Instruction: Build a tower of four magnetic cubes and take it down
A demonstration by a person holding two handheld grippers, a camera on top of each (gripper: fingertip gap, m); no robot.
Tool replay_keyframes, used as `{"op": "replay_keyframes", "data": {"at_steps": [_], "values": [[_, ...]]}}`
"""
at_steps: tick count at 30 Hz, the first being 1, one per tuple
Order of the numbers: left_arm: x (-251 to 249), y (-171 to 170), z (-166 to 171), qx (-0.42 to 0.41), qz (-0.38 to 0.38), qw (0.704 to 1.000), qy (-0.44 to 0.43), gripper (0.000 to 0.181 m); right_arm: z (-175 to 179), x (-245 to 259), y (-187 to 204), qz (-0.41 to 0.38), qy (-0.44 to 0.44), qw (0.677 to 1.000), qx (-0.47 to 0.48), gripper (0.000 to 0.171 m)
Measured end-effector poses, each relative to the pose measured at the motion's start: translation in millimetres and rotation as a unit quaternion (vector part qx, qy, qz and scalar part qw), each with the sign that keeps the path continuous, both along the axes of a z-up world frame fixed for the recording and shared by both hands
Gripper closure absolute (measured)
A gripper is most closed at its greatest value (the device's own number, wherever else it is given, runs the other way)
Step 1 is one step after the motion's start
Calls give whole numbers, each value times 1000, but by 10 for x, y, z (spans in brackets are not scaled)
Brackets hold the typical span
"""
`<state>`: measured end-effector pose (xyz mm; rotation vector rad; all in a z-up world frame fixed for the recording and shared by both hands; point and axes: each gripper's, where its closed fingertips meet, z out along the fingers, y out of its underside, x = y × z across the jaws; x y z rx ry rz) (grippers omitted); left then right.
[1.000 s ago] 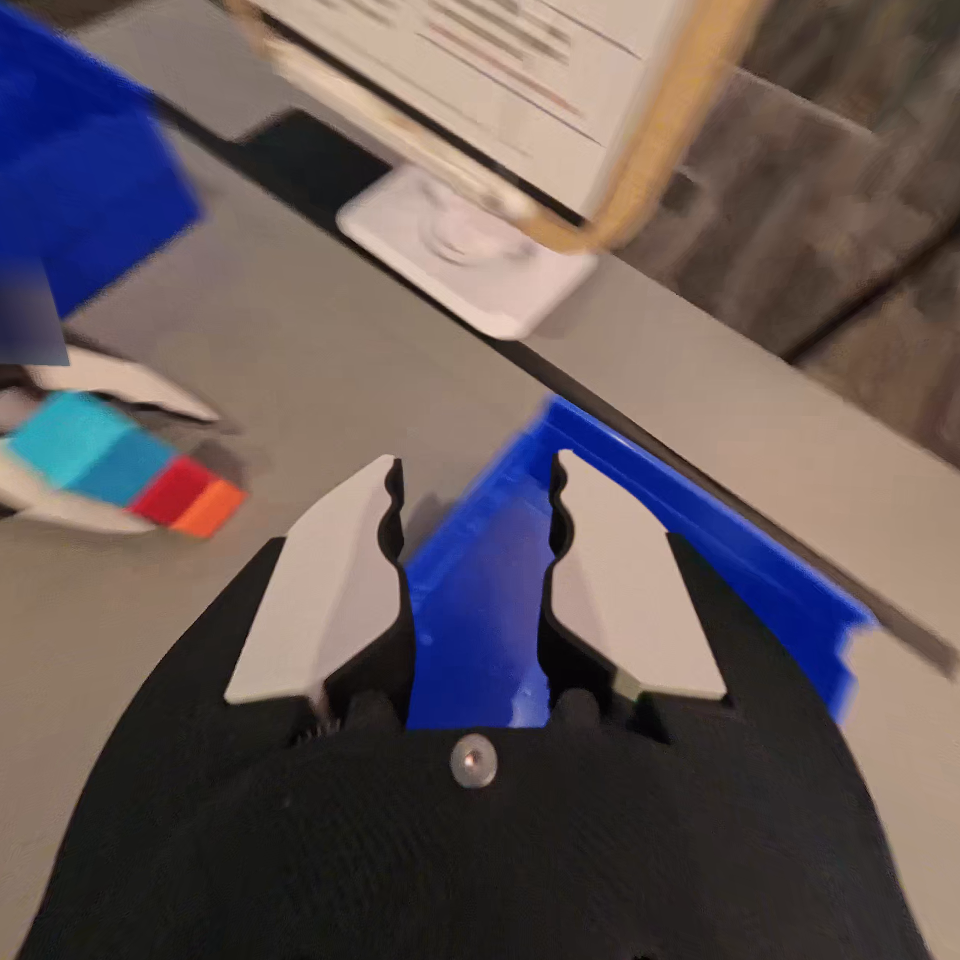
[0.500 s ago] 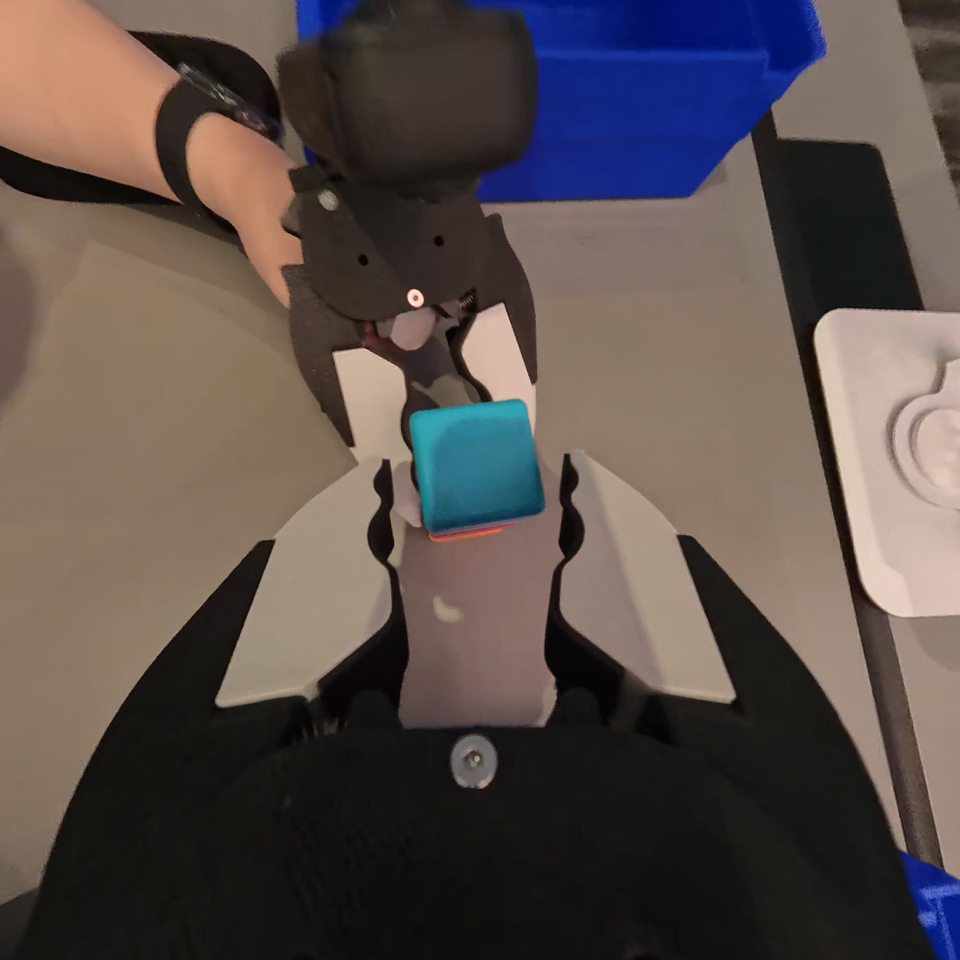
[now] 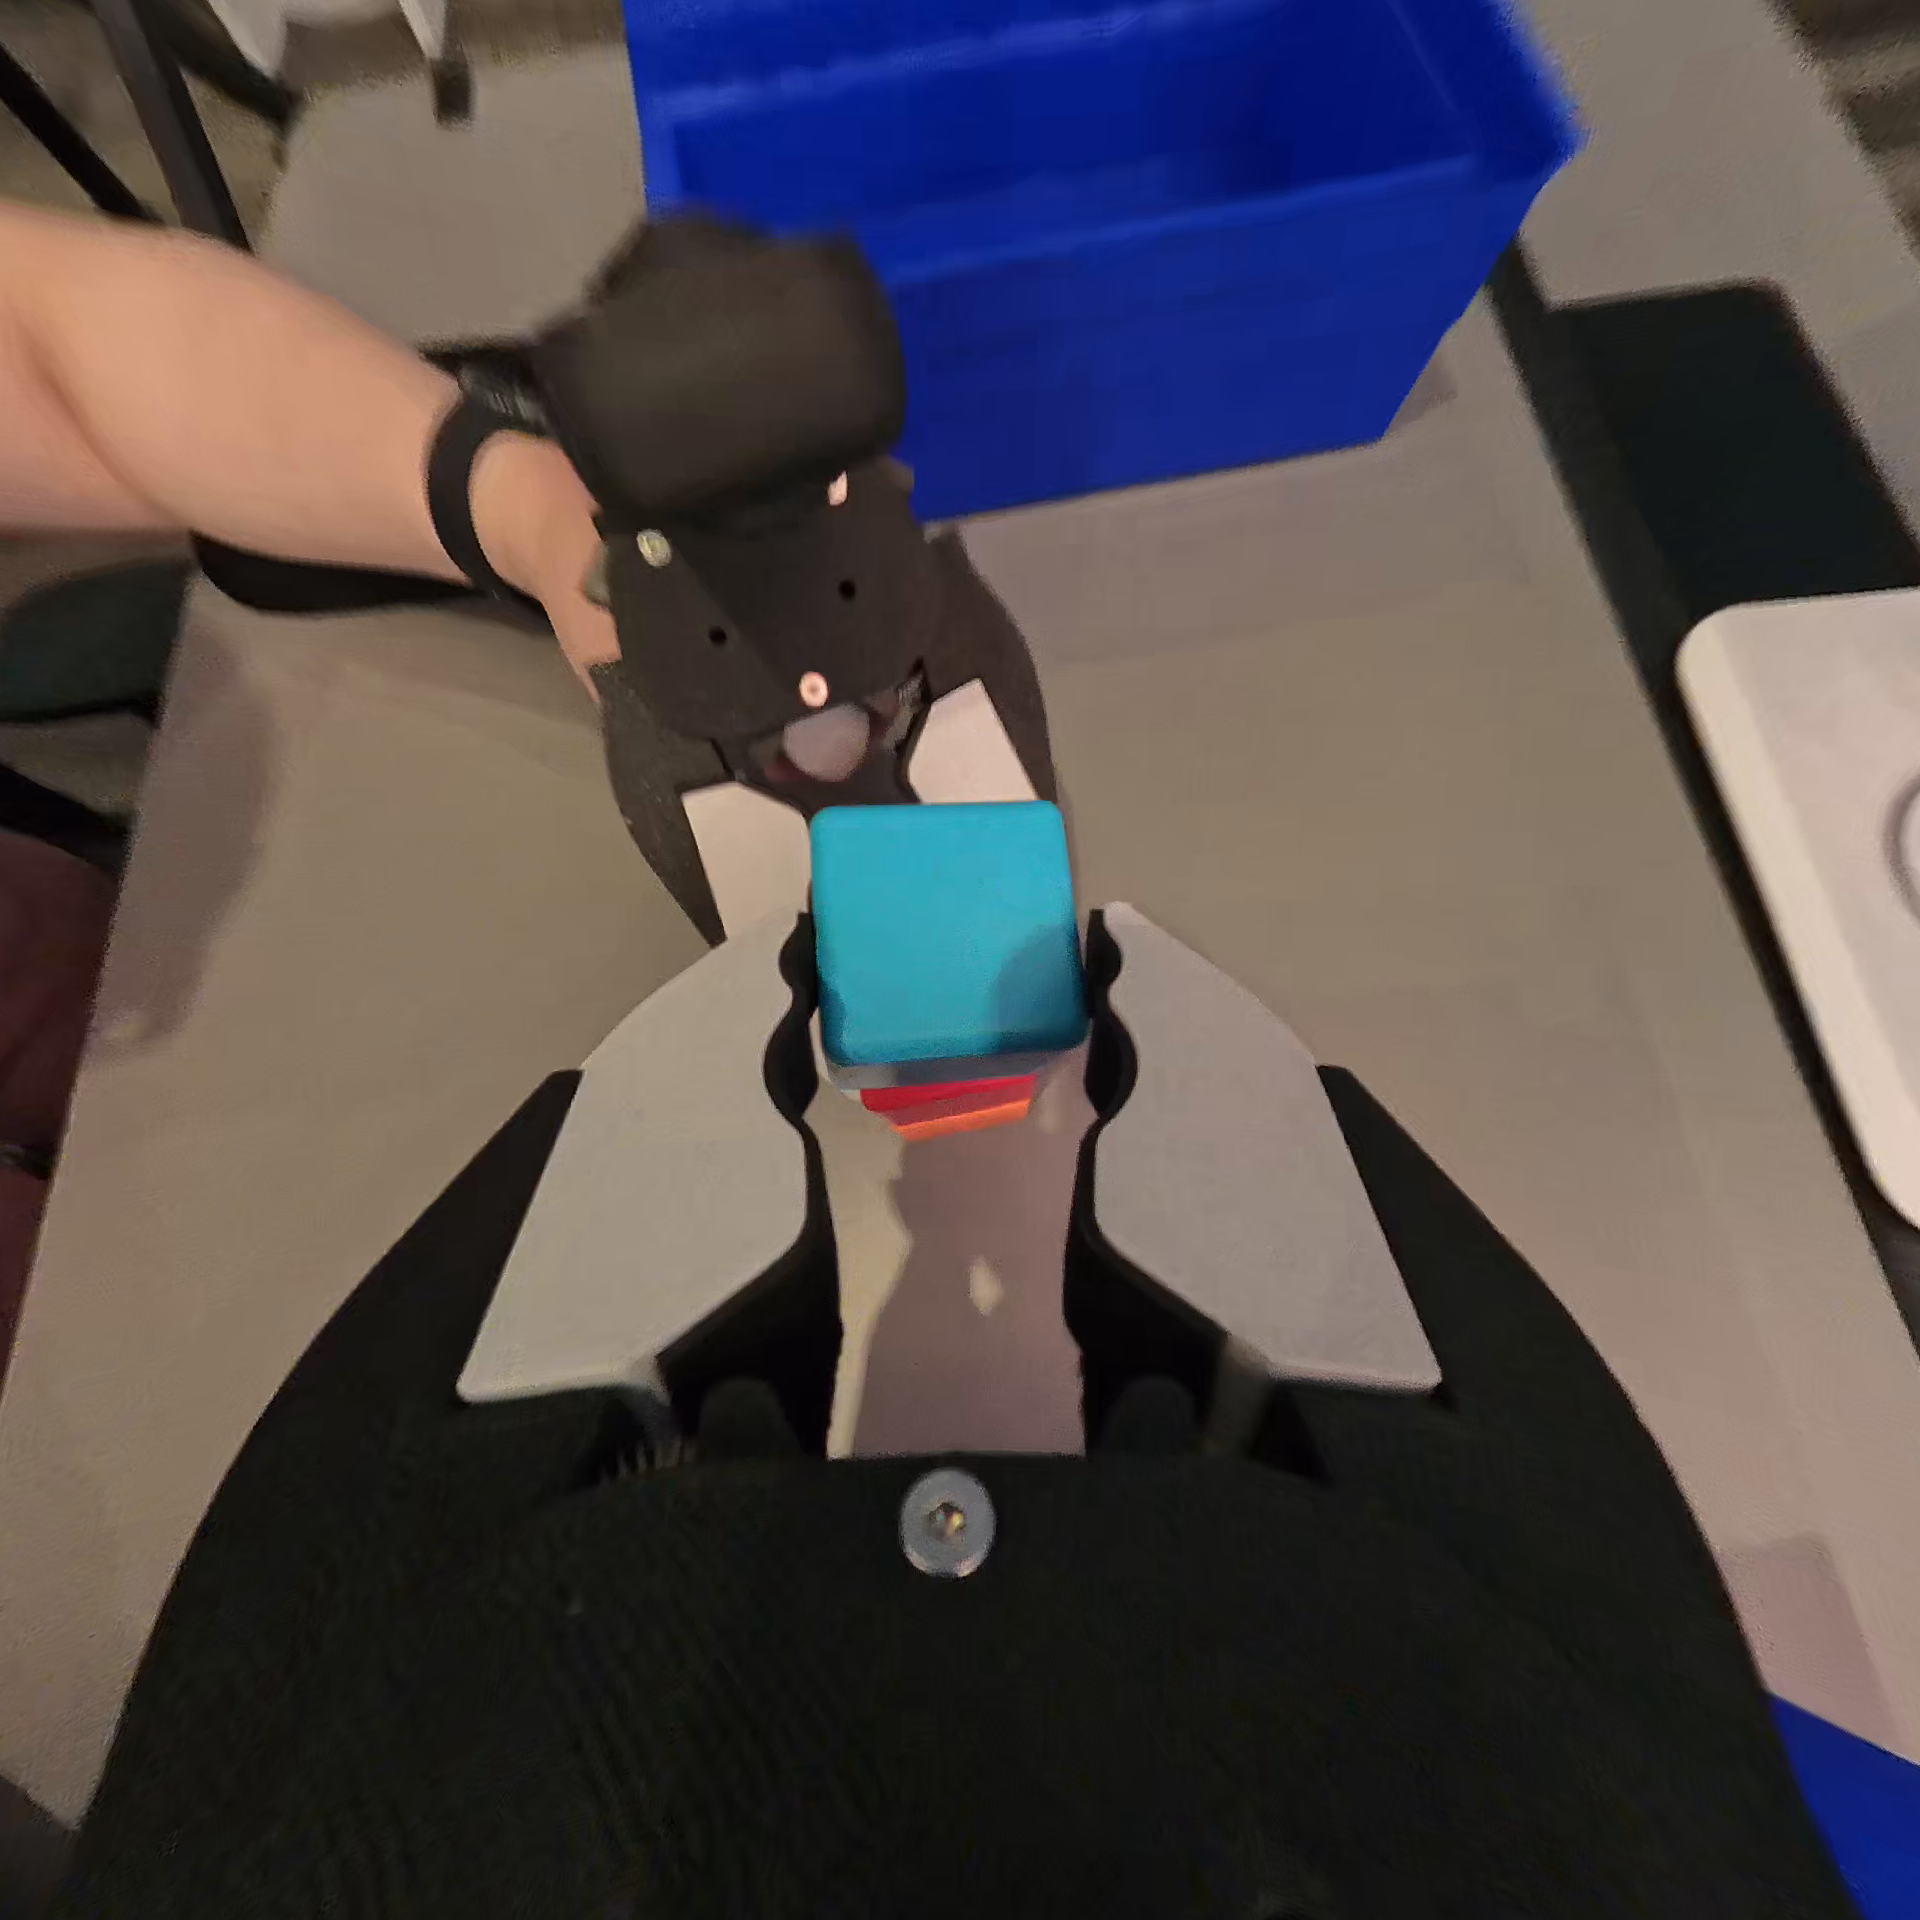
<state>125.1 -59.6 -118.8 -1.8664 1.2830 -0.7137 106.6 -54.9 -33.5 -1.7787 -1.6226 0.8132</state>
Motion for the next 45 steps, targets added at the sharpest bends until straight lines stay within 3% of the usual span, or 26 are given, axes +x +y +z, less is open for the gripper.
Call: {"op": "replay_keyframes", "data": {"at_steps": [4, 8, 11, 13, 19, 24, 27, 35, 41, 44, 45], "values": [[-4, 0, 3, -3, 2, 1000, -4, 130, 471, 392, 213, -64, 54, 995, 54, 120], [1, 1, 2, -3, 2, 1000, -3, 130, 811, 1341, 748, -237, 109, 961, 92, 121], [3, 0, 2, -4, 2, 1000, -4, 130, 454, 2075, 1146, -365, 71, 926, 59, 121], [4, 1, 2, -4, 3, 1000, -3, 130, 88, 2309, 1292, -398, 35, 916, 27, 120], [2, 3, 2, -4, 4, 1000, -3, 130, -715, 2268, 1441, -387, -76, 919, -4, 120], [-2, 3, 3, -2, 7, 1000, -2, 130, -1093, 2288, 1439, -371, -158, 915, 0, 120], [-8, 13, 5, -4, 13, 1000, -2, 130, -1041, 2339, 1480, -387, -158, 909, 12, 111], [-38, 28, 14, -8, 18, 1000, -2, 130, -512, 2364, 1454, -396, -81, 913, 49, 112], [-27, 16, -1, -14, 15, 1000, -8, 129, -484, 2386, 1426, -392, -98, 913, 59, 112], [-47, 25, -122, -35, 26, 999, 17, 107, -360, 2397, 1416, -396, -96, 910, 77, 111], [-48, 8, -161, -41, 23, 999, 27, 107, -264, 2387, 1407, -396, -90, 909, 90, 112]]}}
